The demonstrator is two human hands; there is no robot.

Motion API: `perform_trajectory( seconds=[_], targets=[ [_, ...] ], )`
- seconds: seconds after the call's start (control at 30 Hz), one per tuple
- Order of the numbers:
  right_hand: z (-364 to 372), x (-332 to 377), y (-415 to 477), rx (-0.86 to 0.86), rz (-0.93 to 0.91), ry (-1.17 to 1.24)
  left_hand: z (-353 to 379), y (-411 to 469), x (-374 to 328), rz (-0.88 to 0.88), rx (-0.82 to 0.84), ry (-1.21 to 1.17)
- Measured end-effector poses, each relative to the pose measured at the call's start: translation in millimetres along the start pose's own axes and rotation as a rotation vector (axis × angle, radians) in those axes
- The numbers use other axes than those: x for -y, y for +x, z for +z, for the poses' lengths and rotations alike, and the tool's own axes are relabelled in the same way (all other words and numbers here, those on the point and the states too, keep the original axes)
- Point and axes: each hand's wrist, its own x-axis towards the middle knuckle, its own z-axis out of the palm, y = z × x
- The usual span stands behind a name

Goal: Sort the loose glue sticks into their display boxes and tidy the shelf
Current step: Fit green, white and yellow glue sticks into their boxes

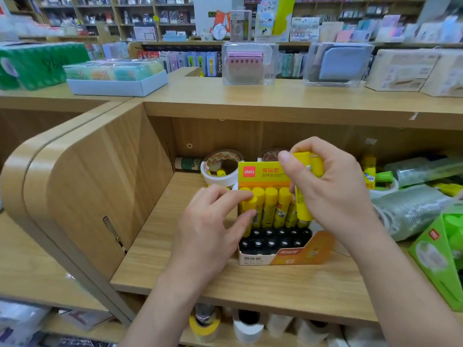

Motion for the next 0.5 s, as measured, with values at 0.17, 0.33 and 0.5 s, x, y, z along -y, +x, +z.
perform_trajectory(
  seconds=[0.17, 0.33, 0.5],
  targets=[
    [0.7, 1.1, -1.5, 0.025, 0.015, 0.039, 0.8, 5.6, 1.0, -0.019, 0.0, 0.002],
    [1.3, -0.2, -3.3, 0.096, 0.017, -0.015, -0.9, 6.7, -4.5, 0.004, 0.054, 0.144],
    [1.7, 0.2, -4.5, 0.114, 0.018, -0.05, 0.3, 4.5, -7.6, -0.012, 0.083, 0.144]
  ],
)
